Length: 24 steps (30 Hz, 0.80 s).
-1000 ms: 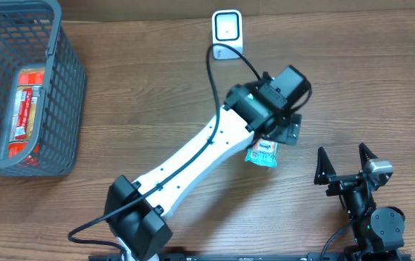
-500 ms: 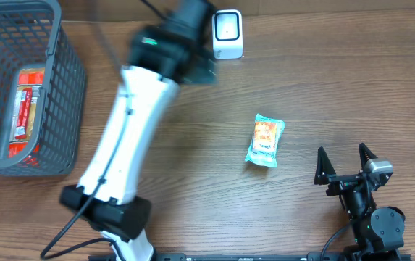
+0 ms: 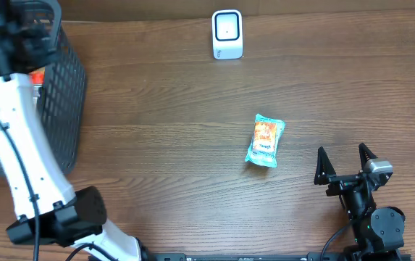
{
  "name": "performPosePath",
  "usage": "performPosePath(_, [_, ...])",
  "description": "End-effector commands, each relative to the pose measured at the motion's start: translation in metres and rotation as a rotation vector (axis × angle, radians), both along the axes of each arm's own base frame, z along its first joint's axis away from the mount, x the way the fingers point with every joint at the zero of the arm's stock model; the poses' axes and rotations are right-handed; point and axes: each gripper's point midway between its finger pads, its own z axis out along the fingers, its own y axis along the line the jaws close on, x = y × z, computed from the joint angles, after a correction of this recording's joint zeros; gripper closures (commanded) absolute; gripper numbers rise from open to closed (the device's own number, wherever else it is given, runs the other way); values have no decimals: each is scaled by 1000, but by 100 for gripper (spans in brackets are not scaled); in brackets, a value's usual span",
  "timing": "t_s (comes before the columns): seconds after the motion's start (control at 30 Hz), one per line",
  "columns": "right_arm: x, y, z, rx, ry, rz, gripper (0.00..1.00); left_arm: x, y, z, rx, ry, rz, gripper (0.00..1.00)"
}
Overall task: Scan the item barcode
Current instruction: 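Reach the left gripper back into the basket toward the red packets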
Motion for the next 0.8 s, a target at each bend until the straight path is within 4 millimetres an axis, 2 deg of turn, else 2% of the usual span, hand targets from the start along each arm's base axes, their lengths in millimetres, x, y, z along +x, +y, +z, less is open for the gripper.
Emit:
performPosePath(0.0, [0,-1,-2,-3,-4,-6,0,-6,19,0,-19,6,-102,0])
performPosePath(0.17, [0,-1,-2,-3,-4,-6,0,-15,57,-26,-76,43,-69,0])
performPosePath(0.33, [0,-1,-2,-3,-4,-6,0,-12,79,-61,-146,92,-90,0])
performPosePath(0.53, [0,-1,-2,-3,-4,-6,0,-1,101,-115,-196,197,-109,0])
performPosePath(0.77, [0,-1,-2,-3,-4,-6,0,21,119,-188,-224,321,-201,1])
